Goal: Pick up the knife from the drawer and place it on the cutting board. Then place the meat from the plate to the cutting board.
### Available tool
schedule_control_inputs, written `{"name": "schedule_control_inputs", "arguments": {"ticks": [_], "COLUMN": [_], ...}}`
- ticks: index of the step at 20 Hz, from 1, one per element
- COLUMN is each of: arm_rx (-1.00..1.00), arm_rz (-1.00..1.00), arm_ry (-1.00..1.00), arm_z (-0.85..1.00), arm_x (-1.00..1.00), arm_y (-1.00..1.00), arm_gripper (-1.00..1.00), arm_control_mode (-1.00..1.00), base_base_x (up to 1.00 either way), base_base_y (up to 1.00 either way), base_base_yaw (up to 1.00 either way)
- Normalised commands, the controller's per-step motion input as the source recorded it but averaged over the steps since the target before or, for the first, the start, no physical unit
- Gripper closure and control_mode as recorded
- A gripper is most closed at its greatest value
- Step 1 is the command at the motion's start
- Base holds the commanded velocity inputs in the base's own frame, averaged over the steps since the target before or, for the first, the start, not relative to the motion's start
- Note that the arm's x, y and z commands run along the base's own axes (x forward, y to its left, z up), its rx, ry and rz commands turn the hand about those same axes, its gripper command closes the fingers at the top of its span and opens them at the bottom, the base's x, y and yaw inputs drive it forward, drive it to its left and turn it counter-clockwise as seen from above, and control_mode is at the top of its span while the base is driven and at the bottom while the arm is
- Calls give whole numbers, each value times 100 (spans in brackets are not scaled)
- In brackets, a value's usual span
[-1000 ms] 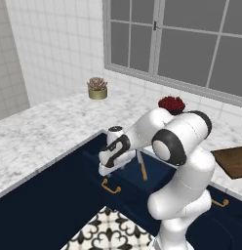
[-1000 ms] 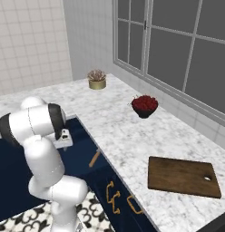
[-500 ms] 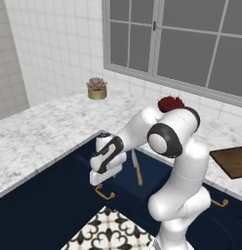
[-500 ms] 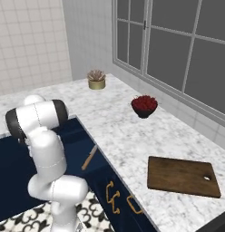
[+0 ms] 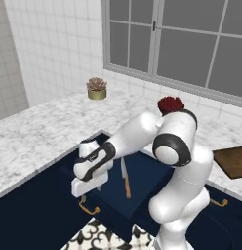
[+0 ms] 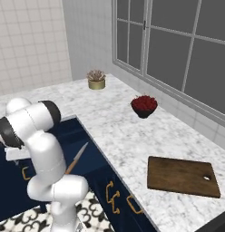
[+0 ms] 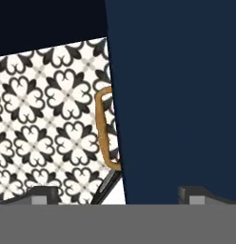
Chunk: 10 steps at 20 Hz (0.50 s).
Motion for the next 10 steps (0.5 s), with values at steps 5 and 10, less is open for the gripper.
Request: {"name": "schedule_control_inputs", "arguments": {"ticks": [5,10], "arm_rx": [1,-3], "arm_rz": [-1,-21], "arm_ry": [0,7], "arm_z": [69,-6], "arm_x": [-1,51], "arm_y": [-87,-71], "arm_gripper": [-100,-100], "arm_control_mode": [-100,-100], "base_base_x": [0,0], "base_base_y": [0,0], "base_base_yaw": [0,0]}}
